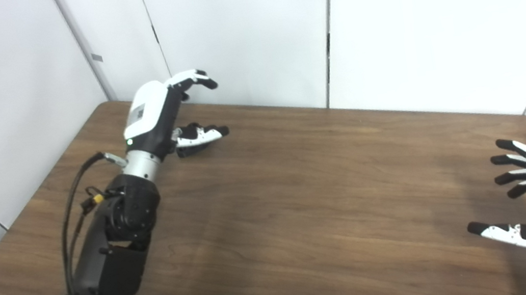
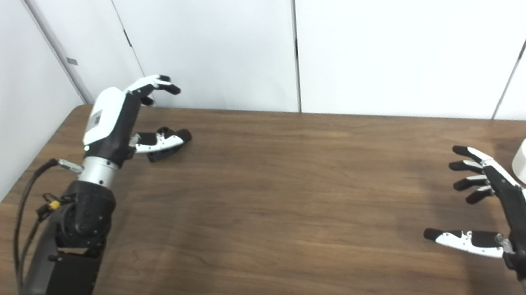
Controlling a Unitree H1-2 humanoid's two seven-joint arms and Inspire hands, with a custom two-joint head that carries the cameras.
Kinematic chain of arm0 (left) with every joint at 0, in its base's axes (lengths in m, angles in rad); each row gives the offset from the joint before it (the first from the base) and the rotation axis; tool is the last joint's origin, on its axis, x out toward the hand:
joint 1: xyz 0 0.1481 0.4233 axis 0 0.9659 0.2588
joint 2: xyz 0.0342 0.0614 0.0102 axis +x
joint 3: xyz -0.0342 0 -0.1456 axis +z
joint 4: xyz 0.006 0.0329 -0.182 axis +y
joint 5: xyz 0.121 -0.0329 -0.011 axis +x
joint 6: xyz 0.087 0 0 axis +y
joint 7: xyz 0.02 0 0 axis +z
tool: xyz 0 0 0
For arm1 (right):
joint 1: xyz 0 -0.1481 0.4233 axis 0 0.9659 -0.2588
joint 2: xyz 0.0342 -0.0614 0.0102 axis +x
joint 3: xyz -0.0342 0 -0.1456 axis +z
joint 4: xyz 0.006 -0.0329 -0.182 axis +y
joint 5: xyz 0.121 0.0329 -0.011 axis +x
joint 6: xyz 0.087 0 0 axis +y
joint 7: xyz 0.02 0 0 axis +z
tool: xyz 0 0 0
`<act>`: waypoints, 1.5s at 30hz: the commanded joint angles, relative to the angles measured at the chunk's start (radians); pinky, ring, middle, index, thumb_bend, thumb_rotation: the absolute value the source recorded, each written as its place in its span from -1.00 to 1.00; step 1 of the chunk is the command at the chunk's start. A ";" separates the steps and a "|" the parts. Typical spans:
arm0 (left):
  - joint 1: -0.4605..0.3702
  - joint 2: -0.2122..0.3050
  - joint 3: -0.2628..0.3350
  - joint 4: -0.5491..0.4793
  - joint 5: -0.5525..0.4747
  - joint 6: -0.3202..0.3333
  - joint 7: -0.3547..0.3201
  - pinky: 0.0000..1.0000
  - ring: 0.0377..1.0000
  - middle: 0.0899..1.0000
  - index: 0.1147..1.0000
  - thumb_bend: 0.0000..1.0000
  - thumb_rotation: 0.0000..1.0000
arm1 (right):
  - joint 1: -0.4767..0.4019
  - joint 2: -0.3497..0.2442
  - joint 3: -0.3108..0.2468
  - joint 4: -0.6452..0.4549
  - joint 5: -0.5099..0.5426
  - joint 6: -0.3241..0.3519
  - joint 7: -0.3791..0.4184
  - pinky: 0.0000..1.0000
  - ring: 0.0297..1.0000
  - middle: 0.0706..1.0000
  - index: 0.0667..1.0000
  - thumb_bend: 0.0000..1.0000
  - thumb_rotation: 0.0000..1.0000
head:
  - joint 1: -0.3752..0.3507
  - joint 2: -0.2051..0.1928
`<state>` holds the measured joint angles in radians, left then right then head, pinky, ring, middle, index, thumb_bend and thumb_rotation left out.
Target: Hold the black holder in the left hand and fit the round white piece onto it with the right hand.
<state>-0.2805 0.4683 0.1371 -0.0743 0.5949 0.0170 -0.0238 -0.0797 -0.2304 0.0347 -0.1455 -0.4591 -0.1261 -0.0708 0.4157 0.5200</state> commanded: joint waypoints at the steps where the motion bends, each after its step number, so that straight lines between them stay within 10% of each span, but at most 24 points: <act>1: -0.040 0.039 0.024 0.004 0.017 0.007 0.049 0.42 0.75 0.73 0.27 0.68 -0.79 | -0.030 -0.017 -0.007 -0.024 0.003 -0.046 -0.010 -0.04 0.20 0.42 0.61 0.63 -1.00 | -0.001 0.001; 18: -0.086 0.127 -0.032 0.168 0.098 0.178 0.051 0.81 1.00 1.00 0.56 1.00 0.02 | -0.020 -0.022 -0.018 -0.046 0.018 -0.032 0.012 -0.04 0.20 0.43 0.62 0.58 -1.00 | -0.002 0.009; 45: -0.135 0.109 -0.164 0.381 0.102 0.206 0.131 0.66 1.00 0.95 0.40 1.00 -0.19 | -0.012 -0.030 -0.033 -0.095 0.014 -0.001 0.043 -0.06 0.19 0.42 0.61 0.56 -1.00 | -0.015 0.032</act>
<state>-0.3671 0.5501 -0.0322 0.3130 0.6886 0.2352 0.0714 -0.0725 -0.2472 0.0136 -0.2000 -0.4471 -0.1228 -0.0255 0.4019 0.5507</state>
